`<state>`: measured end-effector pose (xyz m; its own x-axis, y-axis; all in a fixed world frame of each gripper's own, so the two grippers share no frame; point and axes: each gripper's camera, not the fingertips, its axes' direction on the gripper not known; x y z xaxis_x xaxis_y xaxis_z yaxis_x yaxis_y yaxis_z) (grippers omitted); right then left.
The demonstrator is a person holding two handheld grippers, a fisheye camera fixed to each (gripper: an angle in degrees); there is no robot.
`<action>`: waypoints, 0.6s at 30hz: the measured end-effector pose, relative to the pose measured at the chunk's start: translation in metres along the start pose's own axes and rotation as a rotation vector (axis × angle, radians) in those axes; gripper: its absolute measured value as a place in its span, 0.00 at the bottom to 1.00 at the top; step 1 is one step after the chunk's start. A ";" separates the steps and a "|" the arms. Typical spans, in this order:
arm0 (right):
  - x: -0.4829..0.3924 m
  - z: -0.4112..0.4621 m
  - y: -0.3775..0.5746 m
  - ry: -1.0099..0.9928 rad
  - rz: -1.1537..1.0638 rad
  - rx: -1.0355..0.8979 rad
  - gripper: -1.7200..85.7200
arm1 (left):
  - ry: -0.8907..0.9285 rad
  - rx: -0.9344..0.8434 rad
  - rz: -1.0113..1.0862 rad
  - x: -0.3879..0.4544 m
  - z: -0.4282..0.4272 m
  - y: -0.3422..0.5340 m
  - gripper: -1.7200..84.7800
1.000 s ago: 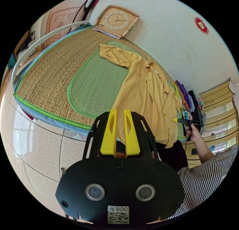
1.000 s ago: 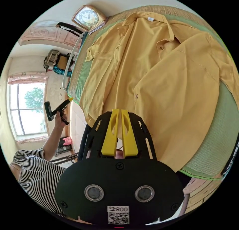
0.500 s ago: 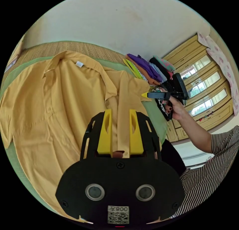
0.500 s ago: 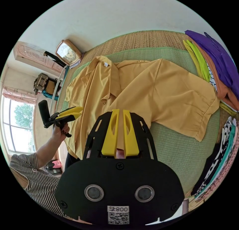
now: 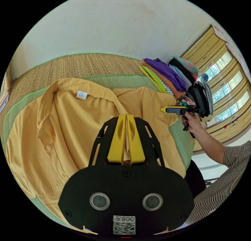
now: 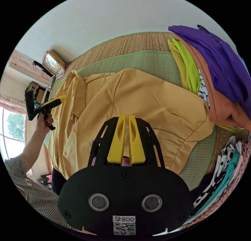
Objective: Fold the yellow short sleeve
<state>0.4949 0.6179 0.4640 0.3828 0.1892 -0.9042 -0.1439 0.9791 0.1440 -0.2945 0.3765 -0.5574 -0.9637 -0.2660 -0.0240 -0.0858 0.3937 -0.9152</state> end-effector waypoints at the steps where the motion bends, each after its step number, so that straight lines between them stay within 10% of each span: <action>1: 0.000 -0.002 0.005 -0.009 0.001 0.015 0.03 | 0.026 -0.001 -0.003 0.001 0.002 -0.001 0.08; 18: 0.006 -0.002 0.043 0.105 -0.050 0.039 0.02 | -0.163 0.042 0.022 0.003 -0.004 -0.082 0.03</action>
<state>0.4891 0.6614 0.4635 0.2910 0.1337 -0.9473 -0.0909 0.9896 0.1117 -0.2919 0.3474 -0.4810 -0.9111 -0.3983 -0.1062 -0.0512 0.3650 -0.9296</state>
